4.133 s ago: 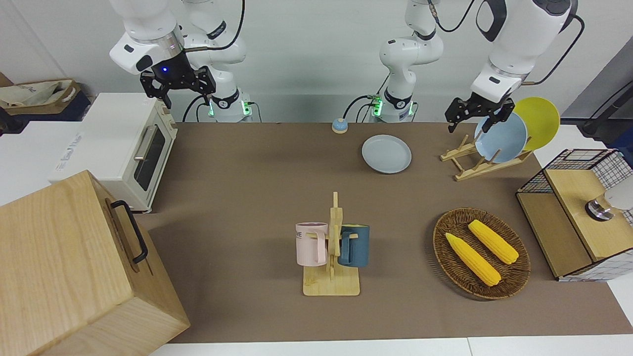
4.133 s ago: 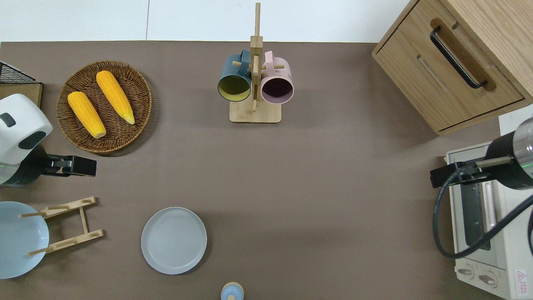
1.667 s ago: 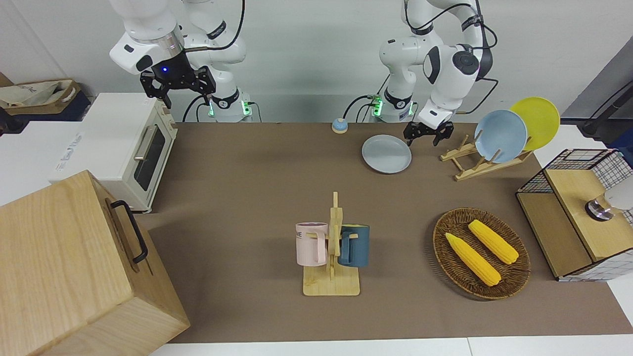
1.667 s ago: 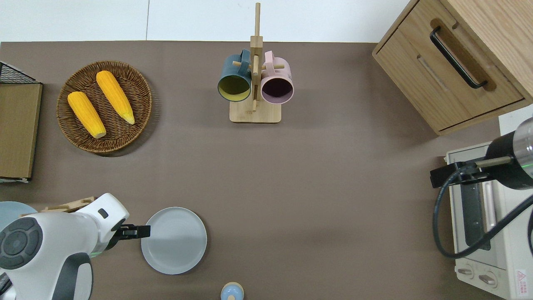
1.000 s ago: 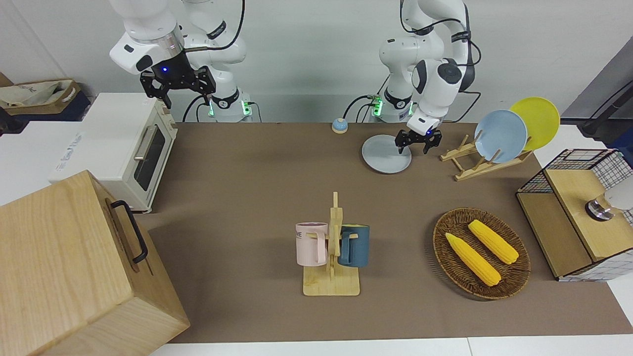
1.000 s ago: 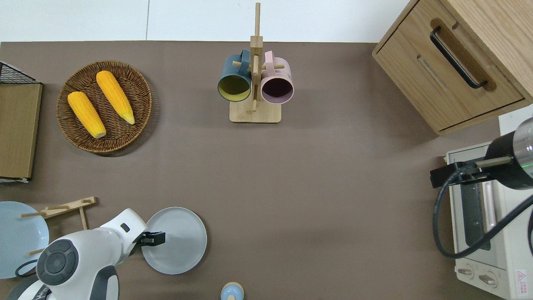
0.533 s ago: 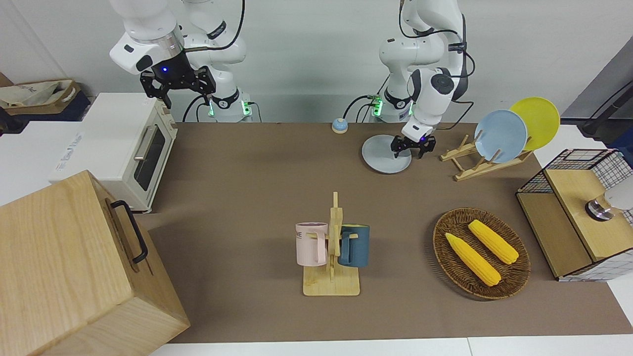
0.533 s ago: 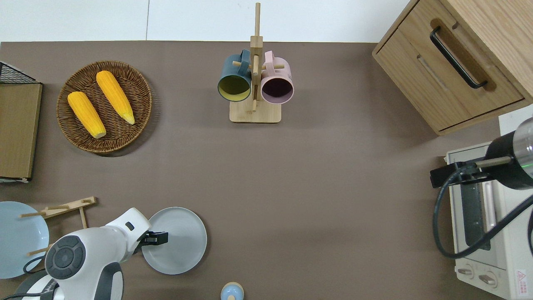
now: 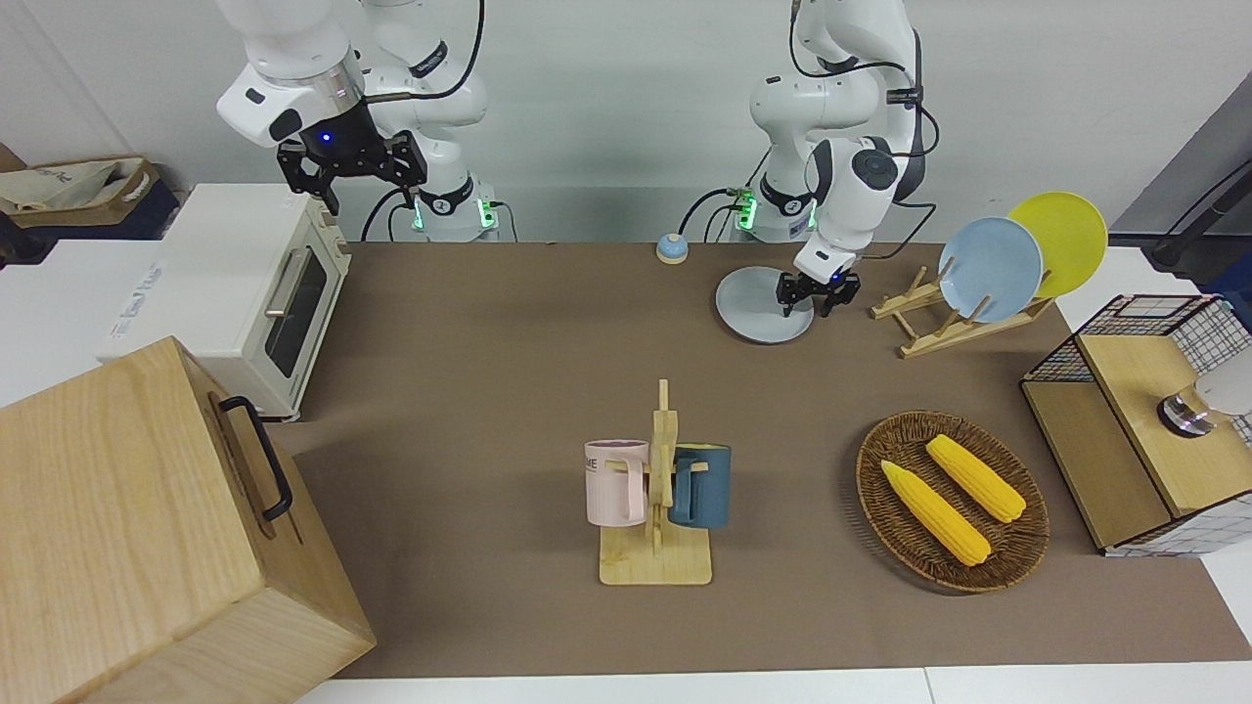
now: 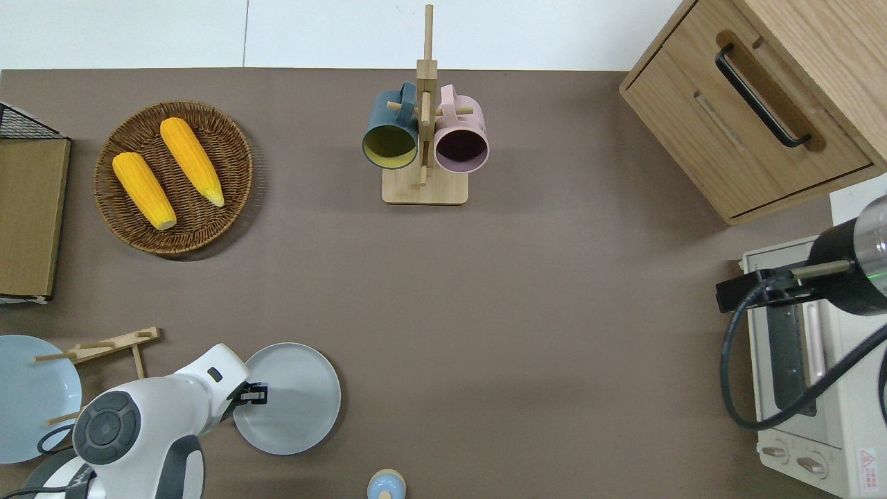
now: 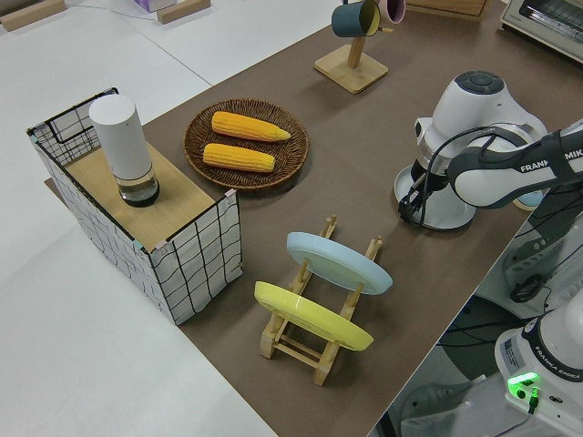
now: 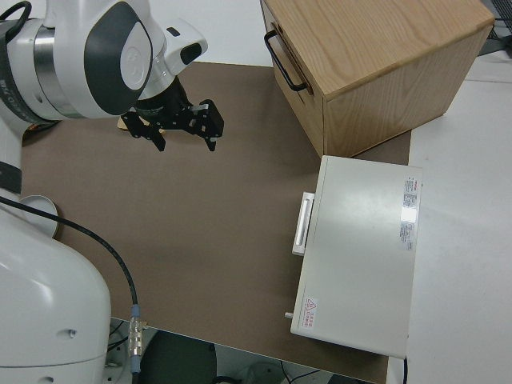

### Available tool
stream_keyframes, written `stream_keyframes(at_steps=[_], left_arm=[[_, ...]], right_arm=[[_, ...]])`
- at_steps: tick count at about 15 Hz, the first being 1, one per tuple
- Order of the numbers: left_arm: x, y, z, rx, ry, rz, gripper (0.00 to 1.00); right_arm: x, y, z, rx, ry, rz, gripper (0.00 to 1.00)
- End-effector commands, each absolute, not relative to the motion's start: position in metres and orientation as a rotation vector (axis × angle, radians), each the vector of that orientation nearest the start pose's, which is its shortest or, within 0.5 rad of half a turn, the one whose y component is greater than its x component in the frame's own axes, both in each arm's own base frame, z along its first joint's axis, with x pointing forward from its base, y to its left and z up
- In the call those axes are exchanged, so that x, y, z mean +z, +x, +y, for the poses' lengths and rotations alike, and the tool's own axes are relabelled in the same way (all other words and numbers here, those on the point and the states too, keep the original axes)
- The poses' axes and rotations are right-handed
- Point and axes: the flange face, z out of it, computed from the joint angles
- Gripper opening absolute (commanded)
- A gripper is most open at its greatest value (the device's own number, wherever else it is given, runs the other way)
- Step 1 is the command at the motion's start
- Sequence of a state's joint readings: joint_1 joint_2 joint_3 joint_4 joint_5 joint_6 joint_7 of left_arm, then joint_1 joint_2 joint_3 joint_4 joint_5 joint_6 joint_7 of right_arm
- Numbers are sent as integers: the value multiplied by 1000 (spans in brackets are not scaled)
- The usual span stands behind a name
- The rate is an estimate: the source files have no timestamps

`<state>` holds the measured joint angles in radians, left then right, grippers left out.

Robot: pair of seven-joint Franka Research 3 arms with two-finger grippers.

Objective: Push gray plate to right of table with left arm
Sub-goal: 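Move the left gripper down beside the gray plate's near-left edge, then push the gray plate with the left gripper across the table toward the toaster oven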

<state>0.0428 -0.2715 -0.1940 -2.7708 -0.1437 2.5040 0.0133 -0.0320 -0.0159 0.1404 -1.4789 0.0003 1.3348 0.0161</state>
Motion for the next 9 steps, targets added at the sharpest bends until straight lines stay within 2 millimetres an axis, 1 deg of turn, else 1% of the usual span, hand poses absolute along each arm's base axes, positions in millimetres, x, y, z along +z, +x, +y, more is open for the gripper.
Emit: stream_keyframes(at_steps=[1, 7, 9], left_arm=[[284, 367, -53, 4, -3180, 51, 0], [282, 368, -50, 19, -3181, 31, 0], [281, 369, -53, 22, -3183, -2, 0]], right_arm=[[660, 518, 57, 208, -3140, -121, 983], [660, 518, 56, 208, -3139, -121, 983], [660, 518, 56, 208, -3139, -121, 983]])
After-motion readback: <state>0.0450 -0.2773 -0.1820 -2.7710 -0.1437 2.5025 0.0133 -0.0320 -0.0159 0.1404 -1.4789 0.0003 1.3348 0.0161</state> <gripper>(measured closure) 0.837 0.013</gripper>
